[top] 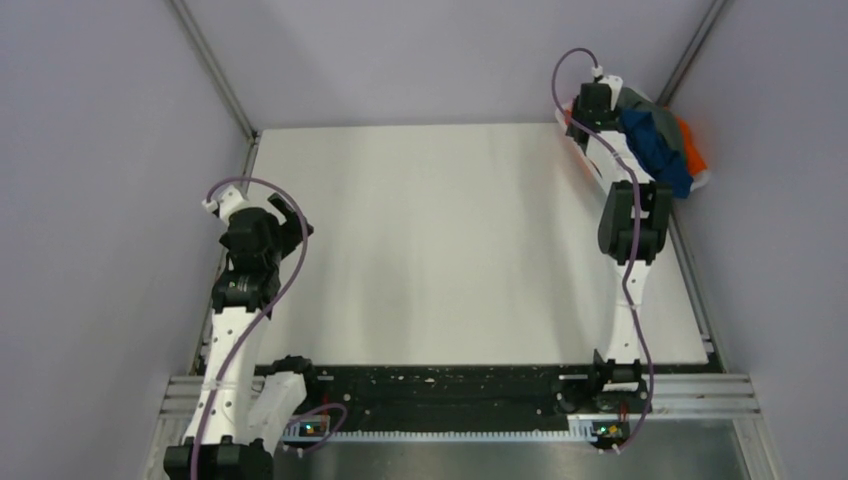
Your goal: Fold and stack the t-shirts
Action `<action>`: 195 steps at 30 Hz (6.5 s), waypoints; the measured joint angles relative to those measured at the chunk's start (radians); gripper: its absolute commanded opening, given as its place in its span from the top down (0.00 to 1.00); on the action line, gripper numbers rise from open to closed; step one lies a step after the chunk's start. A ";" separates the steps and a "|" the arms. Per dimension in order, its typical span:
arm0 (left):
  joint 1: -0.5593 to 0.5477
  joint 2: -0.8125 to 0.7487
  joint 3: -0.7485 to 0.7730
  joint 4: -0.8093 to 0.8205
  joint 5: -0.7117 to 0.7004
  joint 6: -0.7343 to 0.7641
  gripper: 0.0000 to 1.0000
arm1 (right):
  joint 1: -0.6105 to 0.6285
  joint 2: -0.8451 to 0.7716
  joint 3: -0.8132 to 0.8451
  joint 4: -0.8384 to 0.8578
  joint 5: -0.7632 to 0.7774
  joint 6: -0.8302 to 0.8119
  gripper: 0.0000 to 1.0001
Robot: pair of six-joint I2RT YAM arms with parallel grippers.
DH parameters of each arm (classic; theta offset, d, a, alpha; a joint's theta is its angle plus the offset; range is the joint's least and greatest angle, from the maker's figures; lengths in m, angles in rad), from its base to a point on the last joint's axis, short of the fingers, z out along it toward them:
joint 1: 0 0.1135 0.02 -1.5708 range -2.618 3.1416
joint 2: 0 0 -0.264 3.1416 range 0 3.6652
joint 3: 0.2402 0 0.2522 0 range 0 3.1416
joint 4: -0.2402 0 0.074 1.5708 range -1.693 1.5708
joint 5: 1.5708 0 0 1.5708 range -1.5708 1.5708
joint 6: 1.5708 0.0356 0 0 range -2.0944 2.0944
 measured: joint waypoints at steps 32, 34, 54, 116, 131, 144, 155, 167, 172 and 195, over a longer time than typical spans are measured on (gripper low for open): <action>0.000 -0.098 0.000 -0.035 0.088 -0.005 0.01 | -0.023 -0.511 0.105 -0.155 -0.398 0.053 1.00; 0.000 -0.116 0.000 -0.042 0.100 -0.005 0.01 | 0.008 -0.571 0.126 -0.134 -0.452 0.071 1.00; 0.000 -0.120 0.010 -0.106 0.106 -0.013 0.01 | 0.022 -0.408 0.371 -0.165 -0.153 0.013 1.00; 0.000 -0.118 -0.018 -0.090 0.160 -0.035 0.01 | 0.388 -0.556 -0.769 0.034 -0.451 -0.113 0.19; 0.000 -0.116 -0.032 -0.087 0.168 -0.046 0.01 | 0.591 -0.514 -0.704 0.034 -0.293 -0.105 1.00; 0.000 -0.049 -0.037 -0.050 0.227 -0.062 0.01 | 0.798 -0.640 -0.708 0.149 -0.916 -0.108 1.00; 0.000 0.008 -0.053 -0.015 0.257 -0.082 0.01 | 1.016 -0.517 -0.520 0.097 -1.164 -0.152 1.00; 0.000 -0.011 -0.053 -0.019 0.241 -0.082 0.01 | 0.977 -0.698 -0.575 0.249 -0.879 -0.073 0.71; 0.000 -0.009 -0.053 -0.033 0.233 -0.082 0.01 | 0.859 -0.665 -0.646 0.119 -0.688 -0.028 0.01; -0.013 0.175 -0.161 -0.142 0.362 -0.109 0.01 | 0.338 -0.155 -0.414 -0.036 -0.262 0.024 0.52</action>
